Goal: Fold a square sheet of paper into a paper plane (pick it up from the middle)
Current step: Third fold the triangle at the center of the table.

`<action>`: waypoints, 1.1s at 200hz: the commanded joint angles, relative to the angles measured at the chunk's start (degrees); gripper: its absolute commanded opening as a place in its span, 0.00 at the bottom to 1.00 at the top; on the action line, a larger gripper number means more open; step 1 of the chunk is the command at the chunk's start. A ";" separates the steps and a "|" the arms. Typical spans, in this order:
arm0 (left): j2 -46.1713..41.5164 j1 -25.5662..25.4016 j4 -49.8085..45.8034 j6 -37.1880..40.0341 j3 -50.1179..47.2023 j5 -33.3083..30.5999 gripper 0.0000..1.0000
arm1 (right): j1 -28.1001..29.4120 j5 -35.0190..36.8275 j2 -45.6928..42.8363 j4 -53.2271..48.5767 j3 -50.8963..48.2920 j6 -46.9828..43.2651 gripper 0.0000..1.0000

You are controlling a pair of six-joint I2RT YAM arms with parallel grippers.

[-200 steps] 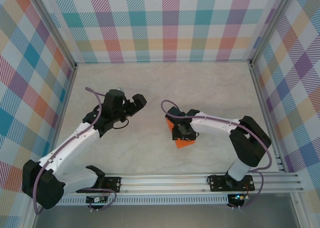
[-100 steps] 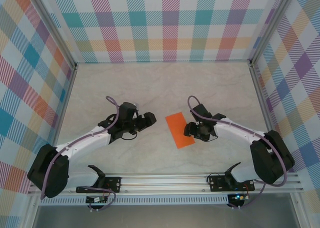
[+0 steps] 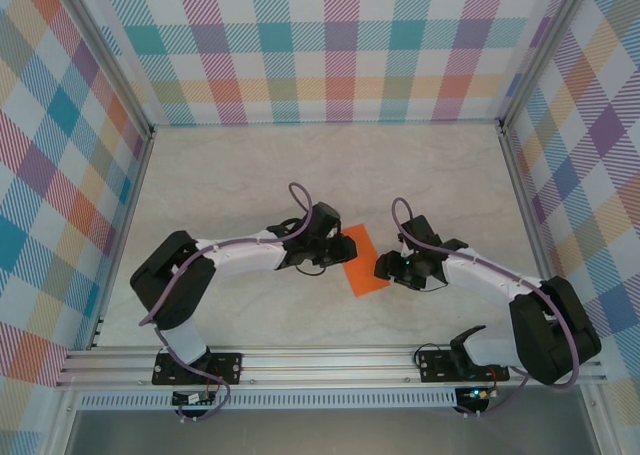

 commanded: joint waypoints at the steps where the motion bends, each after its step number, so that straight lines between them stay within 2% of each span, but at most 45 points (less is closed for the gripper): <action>1: 3.07 -2.24 -3.51 -0.53 3.70 0.73 0.28 | -0.72 -3.77 -1.61 2.33 -1.06 -1.43 0.57; 10: 3.96 -2.74 -4.22 -1.00 4.12 1.19 0.25 | -0.92 -4.02 -1.68 2.40 -1.01 -1.64 0.56; 88: 1.29 -8.32 -0.40 -7.26 -2.78 -0.29 0.21 | -4.26 -7.28 -1.26 3.07 -1.23 -2.76 0.55; 113: 0.87 -8.84 -0.83 -7.80 -3.50 -1.68 0.20 | -4.57 -8.66 -0.88 3.61 -0.85 -3.42 0.55; 184: 2.40 -9.10 0.37 -7.00 -3.72 0.16 0.20 | -4.66 -9.56 3.63 4.76 0.41 -4.40 0.57; 220: 2.45 -9.14 -2.42 -6.18 -3.64 -1.05 0.19 | -4.65 -11.04 6.28 6.32 0.53 -5.04 0.57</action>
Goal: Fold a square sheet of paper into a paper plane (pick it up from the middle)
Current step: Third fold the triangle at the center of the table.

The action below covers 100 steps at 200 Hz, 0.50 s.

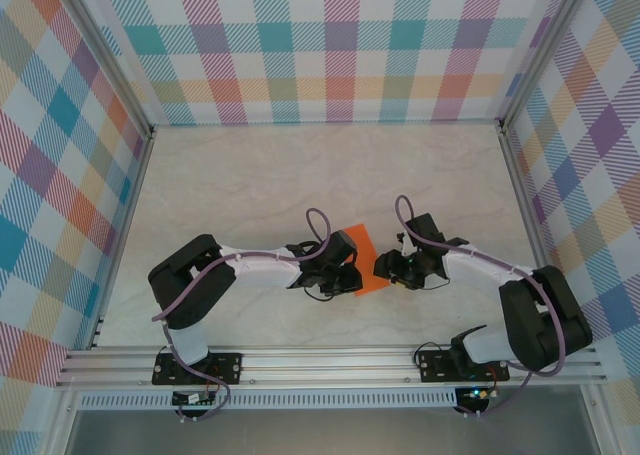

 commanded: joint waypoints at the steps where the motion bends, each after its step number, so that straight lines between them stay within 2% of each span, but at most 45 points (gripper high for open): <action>1: -0.66 -1.11 -1.34 0.51 -0.42 -0.84 0.19 | -0.37 -2.49 1.60 2.53 1.24 -1.63 0.57; 48: 1.14 -1.15 -3.50 2.37 0.23 -1.20 0.18 | -0.37 -6.35 2.45 4.05 0.89 -1.86 0.52; 100: 0.97 -1.14 -7.07 4.12 1.60 -3.30 0.17 | -0.37 -7.54 -1.96 3.07 -0.24 -1.25 0.49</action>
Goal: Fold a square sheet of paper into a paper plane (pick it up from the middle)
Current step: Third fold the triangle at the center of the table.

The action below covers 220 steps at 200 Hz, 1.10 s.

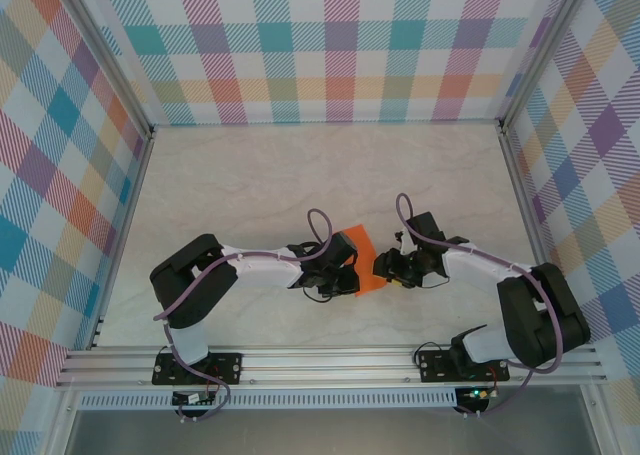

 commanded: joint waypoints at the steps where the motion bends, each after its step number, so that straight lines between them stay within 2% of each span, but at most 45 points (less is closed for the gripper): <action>1: 0.35 -1.01 -4.84 1.97 1.27 -2.26 0.18 | 0.29 -3.27 -2.53 1.85 -0.53 -0.83 0.49; 70: -1.99 -1.04 -7.40 3.93 3.05 -4.38 0.18 | 0.29 -4.06 -2.26 3.06 -0.65 -0.18 0.48; 126: -2.24 -1.06 -6.72 3.75 3.64 -4.62 0.19 | 0.27 -0.42 -0.70 1.68 -0.21 1.55 0.45; 177: -4.77 -1.06 -3.59 5.41 3.08 -4.83 0.21 | 0.28 -1.30 -0.98 4.18 -1.04 3.60 0.45; 196: -3.40 -0.82 -3.27 5.69 4.11 -5.16 0.21 | 0.28 0.12 -2.04 3.48 -1.32 3.79 0.45; 220: -0.06 -0.36 -0.86 4.28 5.14 -2.63 0.19 | 0.34 0.49 -2.37 3.09 -1.71 4.08 0.46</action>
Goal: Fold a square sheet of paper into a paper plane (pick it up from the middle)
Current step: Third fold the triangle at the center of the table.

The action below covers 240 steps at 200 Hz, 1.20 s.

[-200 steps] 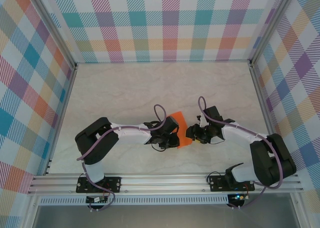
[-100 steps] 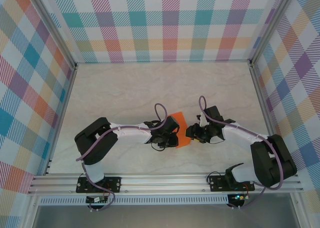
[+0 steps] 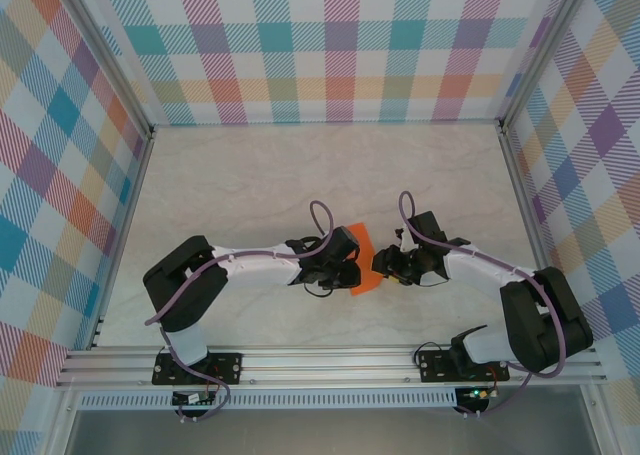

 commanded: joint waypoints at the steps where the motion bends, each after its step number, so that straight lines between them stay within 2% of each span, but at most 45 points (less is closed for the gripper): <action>1: 2.31 -0.14 2.88 -0.29 2.20 1.33 0.19 | 0.22 0.66 -1.10 0.37 -1.17 0.96 0.46; 66: 4.83 -0.14 3.69 -3.68 -0.69 0.50 0.17 | 0.20 2.52 -0.96 1.08 -3.44 4.49 0.48; 111: 4.46 -0.14 1.73 -2.89 -1.63 -0.41 0.16 | 0.22 8.70 -2.11 -3.82 -0.22 0.95 0.51; 155: 2.18 -0.14 3.30 -2.88 -4.23 -0.13 0.16 | 0.20 2.78 1.41 2.14 -0.48 -0.69 0.49; 188: 0.76 -0.14 2.87 -2.10 -4.96 -0.60 0.16 | 0.20 4.08 2.07 1.93 0.73 -2.65 0.49; 240: 0.38 -0.16 3.03 -1.91 -5.47 -0.60 0.16 | 0.20 0.14 4.47 5.30 3.22 -4.63 0.47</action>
